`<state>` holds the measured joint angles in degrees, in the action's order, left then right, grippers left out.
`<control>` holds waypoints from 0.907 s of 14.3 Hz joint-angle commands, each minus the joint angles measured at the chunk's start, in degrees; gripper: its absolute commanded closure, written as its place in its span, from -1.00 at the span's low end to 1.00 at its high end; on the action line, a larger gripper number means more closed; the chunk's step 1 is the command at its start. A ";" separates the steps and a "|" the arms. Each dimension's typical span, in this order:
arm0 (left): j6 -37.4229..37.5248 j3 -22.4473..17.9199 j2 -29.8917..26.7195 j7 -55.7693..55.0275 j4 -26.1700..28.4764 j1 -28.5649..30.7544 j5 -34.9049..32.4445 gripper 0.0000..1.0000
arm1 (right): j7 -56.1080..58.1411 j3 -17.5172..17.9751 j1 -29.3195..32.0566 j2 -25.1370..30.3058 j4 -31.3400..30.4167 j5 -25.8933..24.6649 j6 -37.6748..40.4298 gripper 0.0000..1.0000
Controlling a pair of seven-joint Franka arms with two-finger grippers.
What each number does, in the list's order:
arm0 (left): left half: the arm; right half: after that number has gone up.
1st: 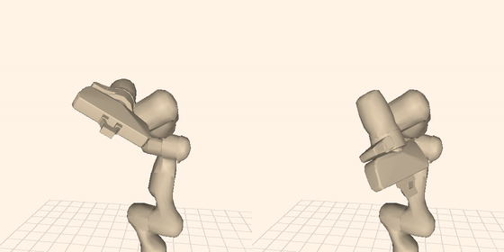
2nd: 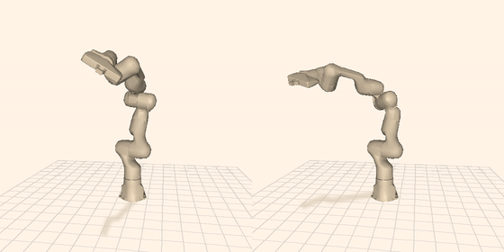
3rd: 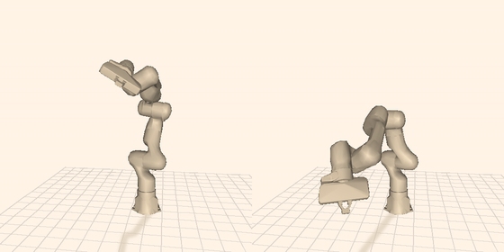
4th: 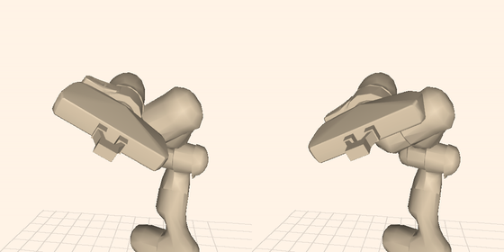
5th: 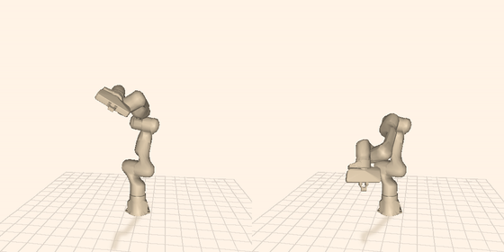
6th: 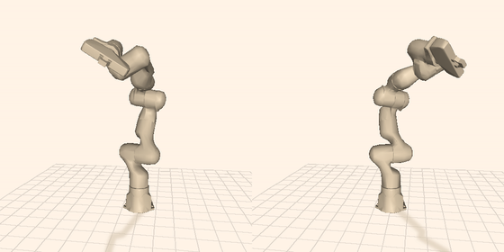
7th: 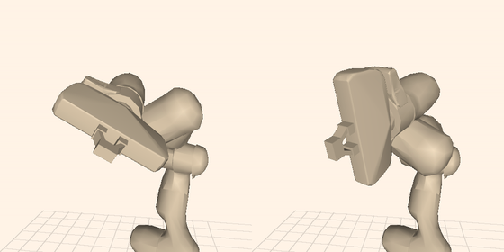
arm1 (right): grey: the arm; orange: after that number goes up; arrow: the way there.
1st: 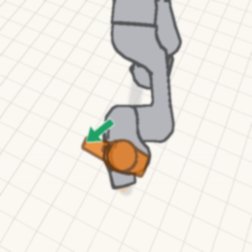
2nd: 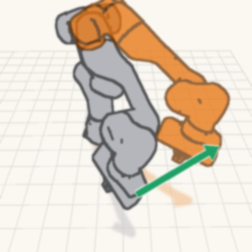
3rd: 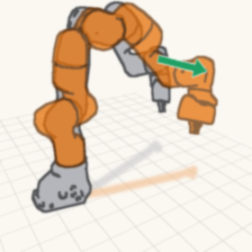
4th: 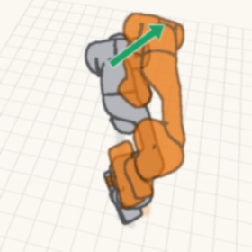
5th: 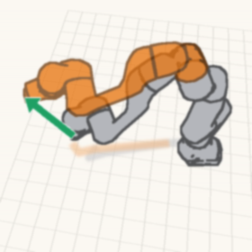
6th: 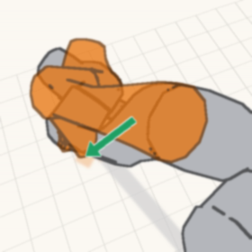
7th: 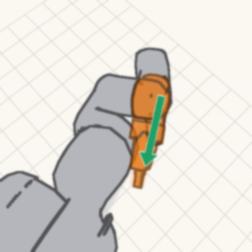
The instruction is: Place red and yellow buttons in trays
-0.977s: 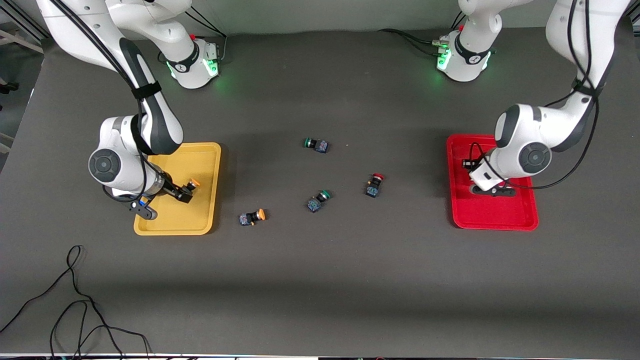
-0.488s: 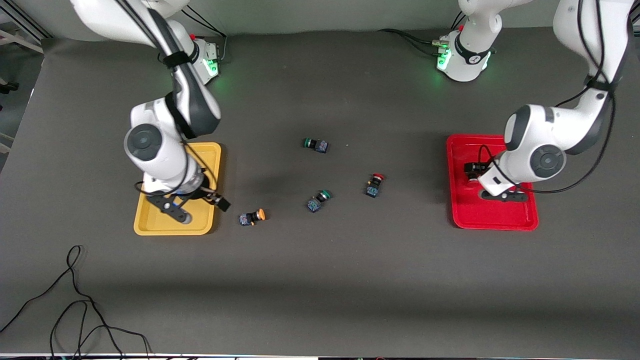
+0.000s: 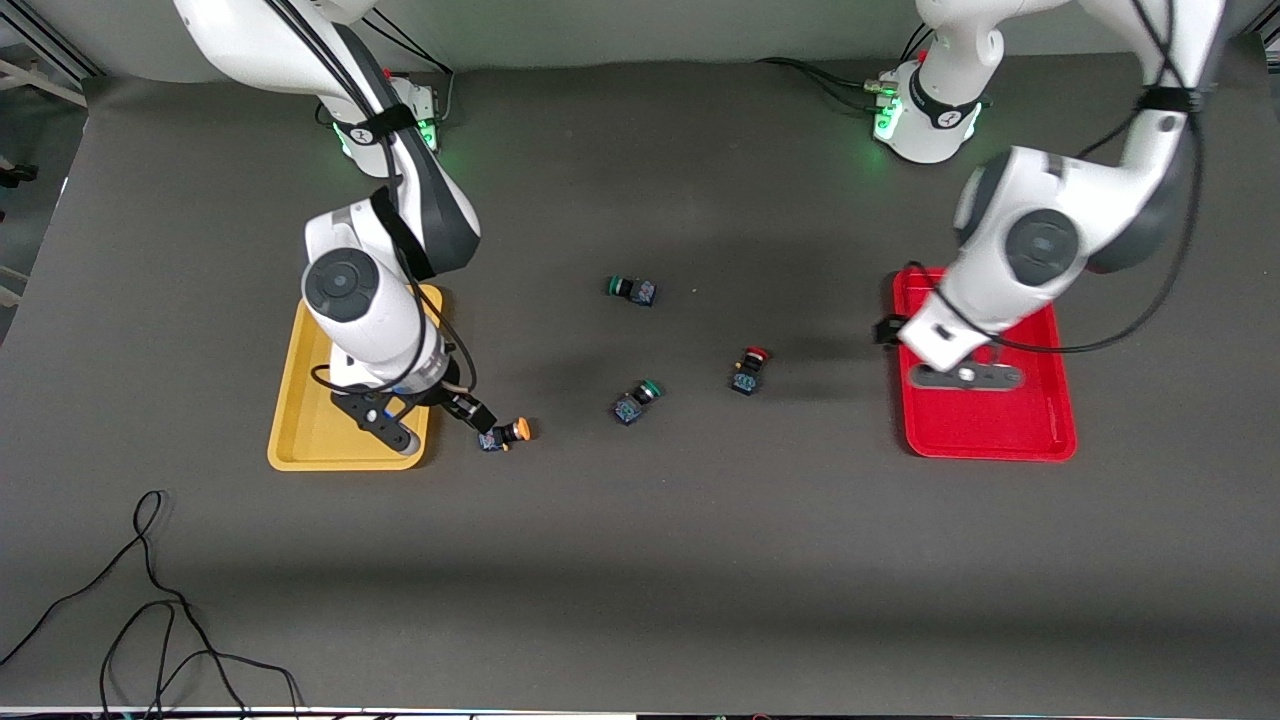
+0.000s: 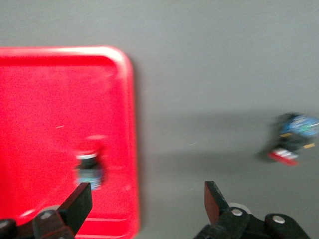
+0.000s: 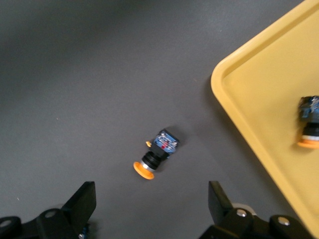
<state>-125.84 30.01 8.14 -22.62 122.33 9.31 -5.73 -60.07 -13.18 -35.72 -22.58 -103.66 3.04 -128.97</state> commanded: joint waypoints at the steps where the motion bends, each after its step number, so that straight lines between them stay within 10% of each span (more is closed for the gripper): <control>1: -4.92 -0.47 3.35 -12.40 -2.08 -8.93 -0.50 -1.00 | -4.34 -0.53 -1.20 -3.87 3.99 0.65 0.82 -1.00; 5: -4.93 -0.82 14.07 -26.92 -11.05 -19.31 -7.25 -1.00 | -8.12 -0.44 -2.60 -7.56 3.99 4.07 0.21 -1.00; 13: -8.89 -2.76 27.54 -29.41 -15.63 -20.39 -16.06 -0.88 | -12.88 -0.44 -6.21 -16.97 1.62 7.60 -9.98 -1.00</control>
<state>-135.39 27.35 35.50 -51.18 108.06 -10.33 -20.75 -72.13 -13.00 -41.21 -39.18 -101.82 9.25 -137.64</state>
